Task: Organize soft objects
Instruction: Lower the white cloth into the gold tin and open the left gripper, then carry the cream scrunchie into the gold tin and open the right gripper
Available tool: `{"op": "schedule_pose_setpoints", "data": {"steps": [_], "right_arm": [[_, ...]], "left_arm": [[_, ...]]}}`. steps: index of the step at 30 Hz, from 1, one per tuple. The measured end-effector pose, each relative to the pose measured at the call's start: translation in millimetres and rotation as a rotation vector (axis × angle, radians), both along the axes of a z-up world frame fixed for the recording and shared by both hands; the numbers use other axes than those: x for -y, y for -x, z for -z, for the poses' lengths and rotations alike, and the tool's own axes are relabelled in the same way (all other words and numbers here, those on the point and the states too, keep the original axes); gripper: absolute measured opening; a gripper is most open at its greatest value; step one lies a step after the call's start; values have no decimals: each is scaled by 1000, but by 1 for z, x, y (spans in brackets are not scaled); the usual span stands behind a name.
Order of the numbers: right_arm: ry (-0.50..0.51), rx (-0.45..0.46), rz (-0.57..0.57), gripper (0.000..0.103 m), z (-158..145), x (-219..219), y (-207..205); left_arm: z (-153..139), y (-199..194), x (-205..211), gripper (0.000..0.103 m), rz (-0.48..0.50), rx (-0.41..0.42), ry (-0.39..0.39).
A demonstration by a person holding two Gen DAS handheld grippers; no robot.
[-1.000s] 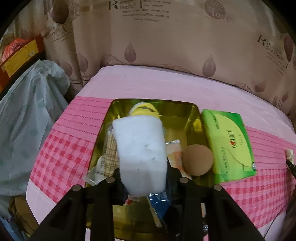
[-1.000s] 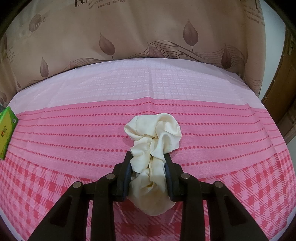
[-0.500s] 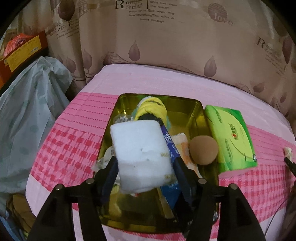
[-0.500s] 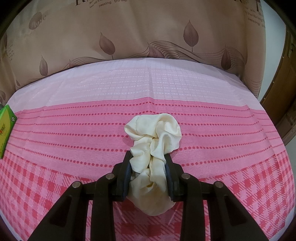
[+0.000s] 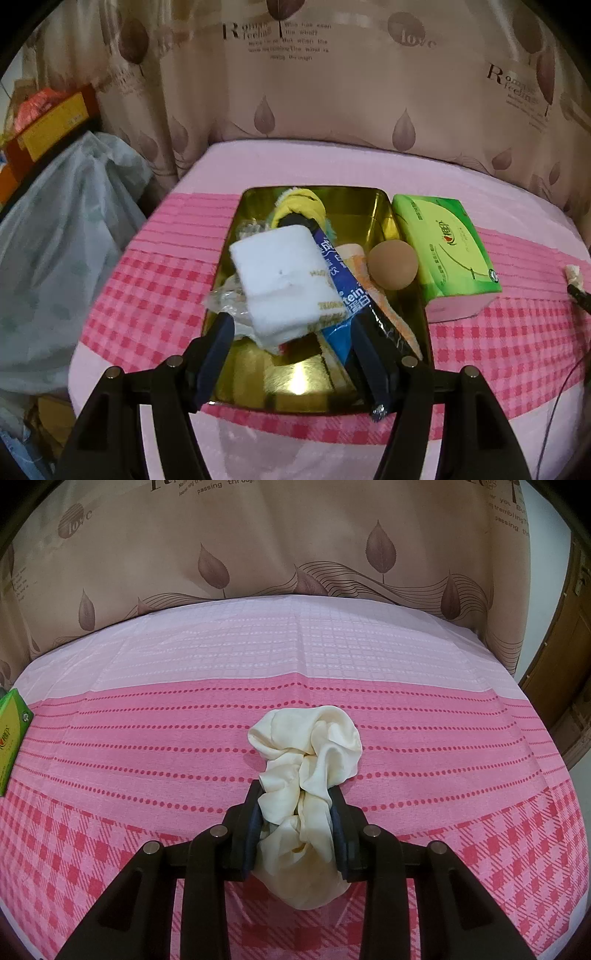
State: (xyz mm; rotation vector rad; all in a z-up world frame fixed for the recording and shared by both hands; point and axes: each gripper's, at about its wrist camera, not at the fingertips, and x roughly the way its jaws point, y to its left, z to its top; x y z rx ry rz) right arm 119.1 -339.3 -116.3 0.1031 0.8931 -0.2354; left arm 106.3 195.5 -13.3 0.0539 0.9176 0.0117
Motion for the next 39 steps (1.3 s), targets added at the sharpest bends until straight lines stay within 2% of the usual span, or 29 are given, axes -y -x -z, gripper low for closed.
{"op": "schedule_pose_setpoints", "data": {"steps": [7,9,14,18,22,31,39], "right_arm": [[5,0,0,30,0,-1,0],[3,0,0,30,0,0,0],[12,-2,8,29,0,-1,0],[13,-3,16,21,-2,-10,2],[-4,-5,7,17,-5,-20,3],[-4,30,-90,16,-30,-70,6],[-27,82,-282,16,-66,-157,-6]], "left_arm": [[-3,26,10,67,-25,69,-112],[-3,30,10,67,-24,69,-124],[-5,34,7,67,-28,81,-112],[-6,36,2,67,-49,95,-107],[-5,36,-5,67,-73,96,-90],[-6,38,-17,67,-121,100,-67],[-6,39,-23,67,-147,96,-48]]}}
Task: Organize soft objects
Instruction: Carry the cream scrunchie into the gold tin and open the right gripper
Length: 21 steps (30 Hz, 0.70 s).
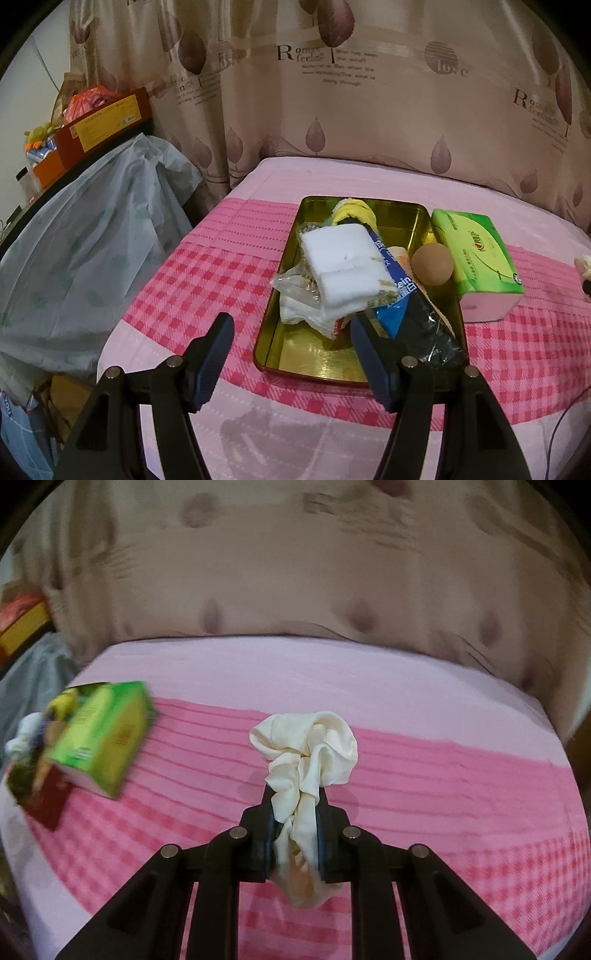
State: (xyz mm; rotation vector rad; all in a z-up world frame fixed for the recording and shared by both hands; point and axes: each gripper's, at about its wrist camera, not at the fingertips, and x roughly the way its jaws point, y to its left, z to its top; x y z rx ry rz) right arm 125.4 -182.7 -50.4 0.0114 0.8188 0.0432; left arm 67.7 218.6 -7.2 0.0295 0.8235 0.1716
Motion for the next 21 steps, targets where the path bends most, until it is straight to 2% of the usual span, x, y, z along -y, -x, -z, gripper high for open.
{"op": "schedule_pose_setpoints", "data": {"steps": [11,16,21], "right_arm": [[-60,28,-330,16,-34,-165,-30],[-83,10,-414,17,-36,-220,-49],[-87,-22,-443,18,-29,-250,-69]], "left_arm": [[-3,1,-13,67,-52,17,16],[-4,1,-18,67,-80,30,4],[-3,0,-22,67,-89,27,16]]}}
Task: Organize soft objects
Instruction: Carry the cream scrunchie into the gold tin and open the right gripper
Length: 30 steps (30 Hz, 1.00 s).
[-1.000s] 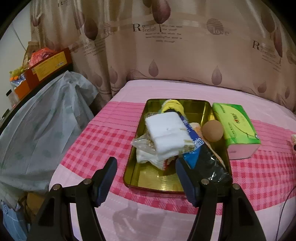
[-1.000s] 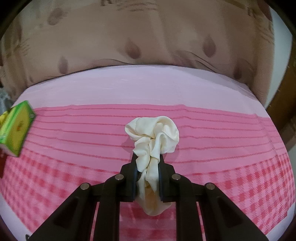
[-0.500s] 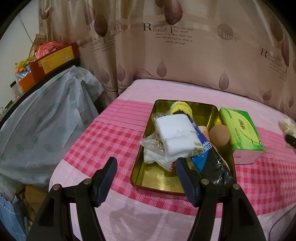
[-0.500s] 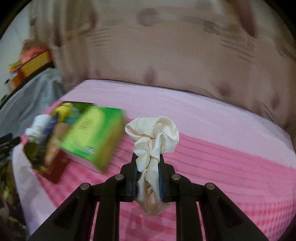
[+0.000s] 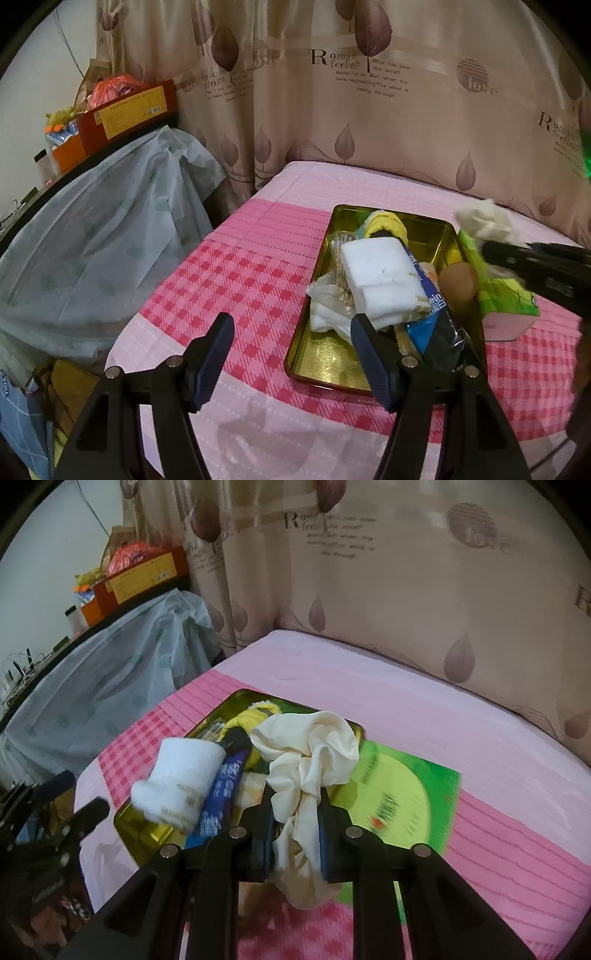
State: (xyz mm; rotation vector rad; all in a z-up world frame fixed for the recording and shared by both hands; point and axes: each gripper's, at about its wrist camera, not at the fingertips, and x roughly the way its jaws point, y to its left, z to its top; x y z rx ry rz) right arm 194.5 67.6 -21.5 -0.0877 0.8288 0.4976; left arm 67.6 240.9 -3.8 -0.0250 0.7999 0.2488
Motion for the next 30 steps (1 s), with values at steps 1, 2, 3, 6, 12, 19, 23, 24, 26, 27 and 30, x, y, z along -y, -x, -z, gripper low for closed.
{"op": "schedule_pose_setpoints", "data": {"steps": [1,2,3,6,12,19,23,24,26,27,30], "right_arm": [[5,-7,-4,20,2,-6,-4],[18,-8,-4,21,4,-11,-7],[28,-9,-3,21,7,-16,-12],[44,-22,1,24,14,-28,-23],[57,-32,13,34,21,-39,-33],[68,-1,29,65,20,-44,-29],[66,17,39,77,14,-42,-21],[66,21,41,77,13,-41,-19],[66,31,49,84,9,-38,-11],[65,35,56,88,8,-36,-7],[60,43,77,92,4,-29,9]], "left_arm": [[0,0,0,67,-1,0,2],[0,0,-1,67,-1,1,5],[0,0,-1,67,-2,0,6],[1,-1,-2,67,-3,-3,6],[2,-2,-5,67,-14,-8,17],[2,-2,-7,67,-15,-8,20],[2,-2,-5,67,-12,-8,13],[1,-2,-4,67,-12,-6,12],[1,-2,-4,67,-10,-2,9],[1,-2,-3,67,-10,-2,9],[1,-2,-3,67,-10,-2,9]]}}
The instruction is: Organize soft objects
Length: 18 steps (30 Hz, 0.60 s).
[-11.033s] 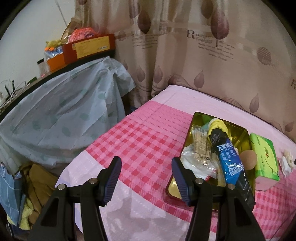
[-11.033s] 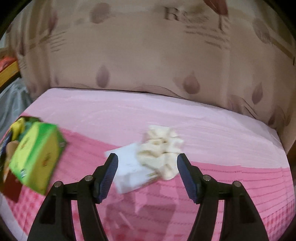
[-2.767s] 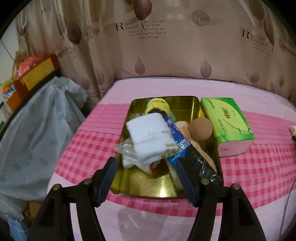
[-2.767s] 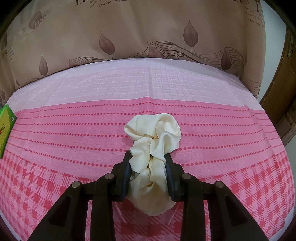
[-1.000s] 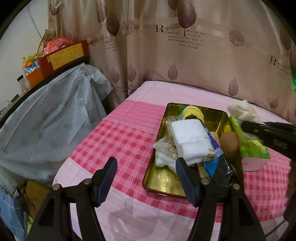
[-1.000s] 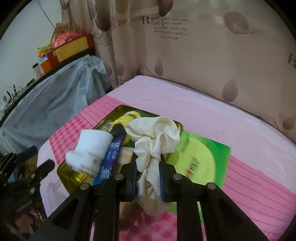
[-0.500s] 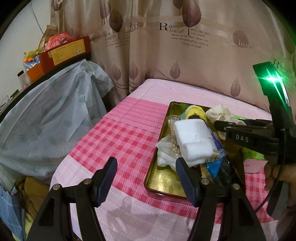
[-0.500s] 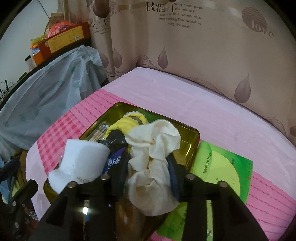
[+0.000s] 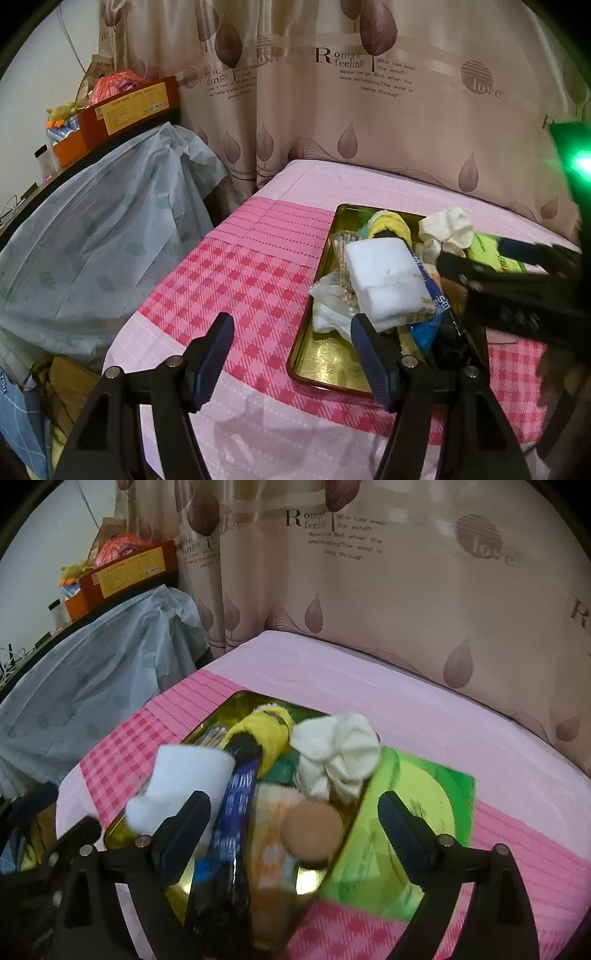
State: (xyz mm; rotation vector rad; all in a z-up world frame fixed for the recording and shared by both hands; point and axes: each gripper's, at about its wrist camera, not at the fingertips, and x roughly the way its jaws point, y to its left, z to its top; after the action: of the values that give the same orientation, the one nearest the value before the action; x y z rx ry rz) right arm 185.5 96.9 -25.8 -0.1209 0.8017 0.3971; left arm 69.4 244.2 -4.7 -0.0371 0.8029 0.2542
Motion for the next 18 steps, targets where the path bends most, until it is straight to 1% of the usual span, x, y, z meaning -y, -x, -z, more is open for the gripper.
{"op": "schedule_pose_setpoints", "data": {"steps": [7,12,18], "right_arm": [[-11,-21,44,99,4,16,37],[17,-13,61,101,7,21,62],[23,-5,90,101,12,27,85]], "left_arm": [[0,1,3,67,3,6,-11],[-1,2,9,67,16,10,-24],[-3,4,18,67,39,16,-44]]}}
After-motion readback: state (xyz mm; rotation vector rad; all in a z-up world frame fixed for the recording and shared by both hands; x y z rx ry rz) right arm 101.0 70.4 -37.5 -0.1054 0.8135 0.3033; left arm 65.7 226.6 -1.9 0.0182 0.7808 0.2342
